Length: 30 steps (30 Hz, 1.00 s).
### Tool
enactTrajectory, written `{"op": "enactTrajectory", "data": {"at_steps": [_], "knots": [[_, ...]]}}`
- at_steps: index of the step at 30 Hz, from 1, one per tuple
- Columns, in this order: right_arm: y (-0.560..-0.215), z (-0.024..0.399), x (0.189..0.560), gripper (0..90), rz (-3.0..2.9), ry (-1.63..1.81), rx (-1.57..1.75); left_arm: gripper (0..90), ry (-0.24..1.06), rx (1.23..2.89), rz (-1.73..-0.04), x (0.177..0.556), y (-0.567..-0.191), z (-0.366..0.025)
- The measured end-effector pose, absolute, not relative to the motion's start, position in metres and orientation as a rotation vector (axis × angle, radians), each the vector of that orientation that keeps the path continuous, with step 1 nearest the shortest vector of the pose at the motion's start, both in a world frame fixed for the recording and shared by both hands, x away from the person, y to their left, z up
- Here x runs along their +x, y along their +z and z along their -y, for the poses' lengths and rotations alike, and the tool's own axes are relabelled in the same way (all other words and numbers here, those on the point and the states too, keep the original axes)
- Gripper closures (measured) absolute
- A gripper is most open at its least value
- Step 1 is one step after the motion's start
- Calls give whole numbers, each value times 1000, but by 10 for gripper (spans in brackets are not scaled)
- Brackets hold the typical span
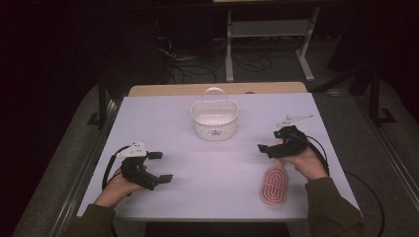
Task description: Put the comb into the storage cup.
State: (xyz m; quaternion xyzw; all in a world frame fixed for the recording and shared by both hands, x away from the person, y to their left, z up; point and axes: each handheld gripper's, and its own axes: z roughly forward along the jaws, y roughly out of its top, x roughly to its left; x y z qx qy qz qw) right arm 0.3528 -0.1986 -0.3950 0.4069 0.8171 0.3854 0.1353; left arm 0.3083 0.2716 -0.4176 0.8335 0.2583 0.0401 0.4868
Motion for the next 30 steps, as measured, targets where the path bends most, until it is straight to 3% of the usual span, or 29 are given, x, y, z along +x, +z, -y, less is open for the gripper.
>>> {"op": "enactTrajectory", "data": {"at_steps": [7, 14, 30], "knots": [[-396, 199, 359, 307, -2372, 1084, 1182, 0, 98, 2036, -628, 308, -418, -271], [-400, 201, 369, 502, -2375, 1023, 1205, 0, 98, 2035, -626, 308, -418, -271], [-404, 208, 384, 748, -2346, 986, 1247, 0, 95, 2033, -629, 307, -419, -272]]}}
